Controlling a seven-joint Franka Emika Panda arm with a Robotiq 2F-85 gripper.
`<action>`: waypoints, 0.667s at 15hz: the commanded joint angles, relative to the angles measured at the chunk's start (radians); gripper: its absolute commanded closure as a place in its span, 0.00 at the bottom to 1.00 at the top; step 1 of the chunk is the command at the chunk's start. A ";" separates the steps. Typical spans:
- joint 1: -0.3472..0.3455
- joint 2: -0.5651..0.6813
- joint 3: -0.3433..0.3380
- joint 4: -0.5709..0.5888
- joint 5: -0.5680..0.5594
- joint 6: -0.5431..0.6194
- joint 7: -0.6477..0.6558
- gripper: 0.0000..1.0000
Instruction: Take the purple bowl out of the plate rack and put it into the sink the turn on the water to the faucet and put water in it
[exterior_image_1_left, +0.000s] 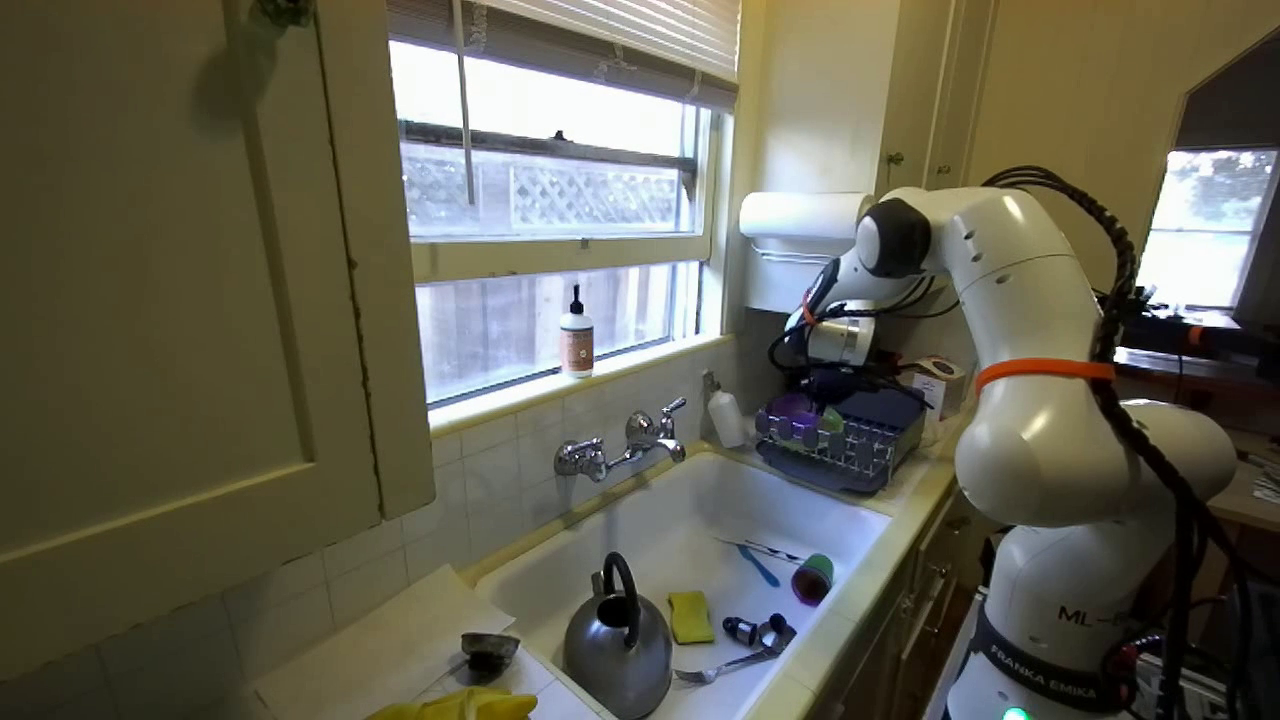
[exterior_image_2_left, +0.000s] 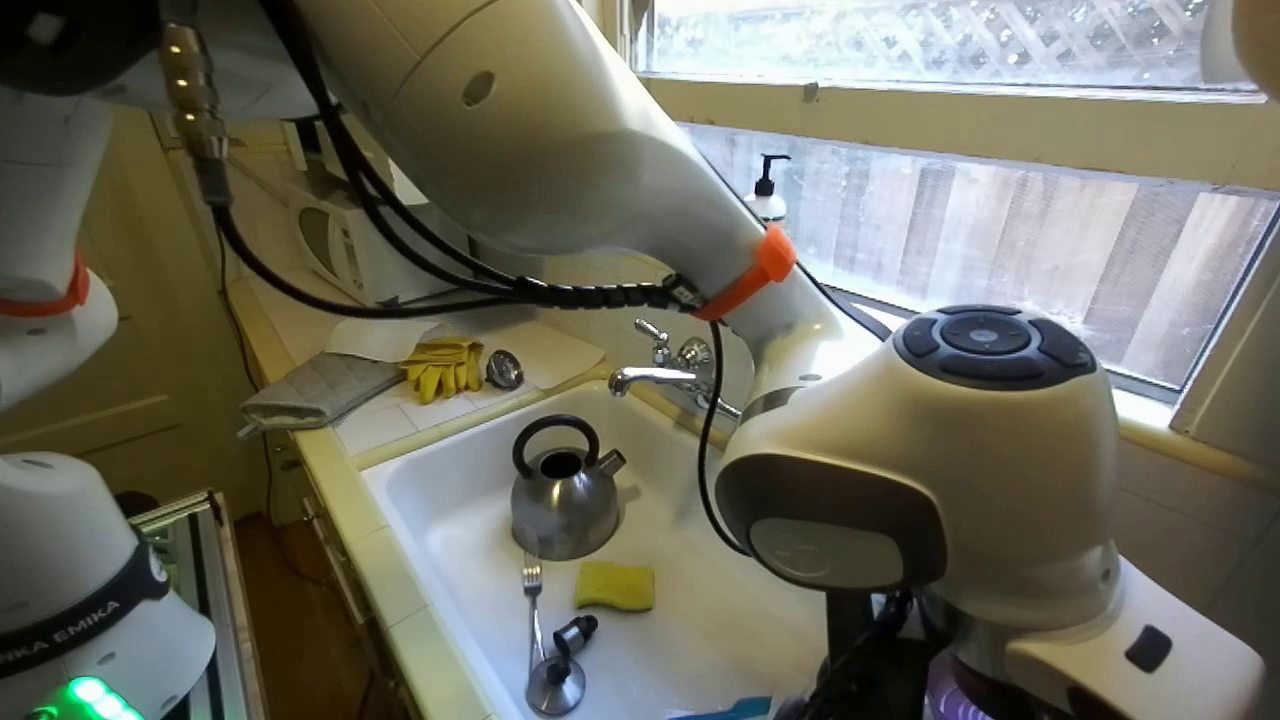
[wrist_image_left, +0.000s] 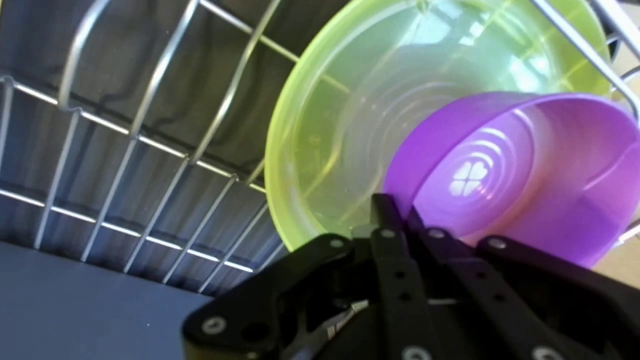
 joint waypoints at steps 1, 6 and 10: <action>0.001 -0.081 -0.006 -0.087 -0.029 0.018 0.056 0.99; -0.017 -0.234 0.035 -0.223 0.000 0.017 -0.016 0.99; -0.027 -0.383 0.097 -0.342 0.061 0.006 -0.136 0.99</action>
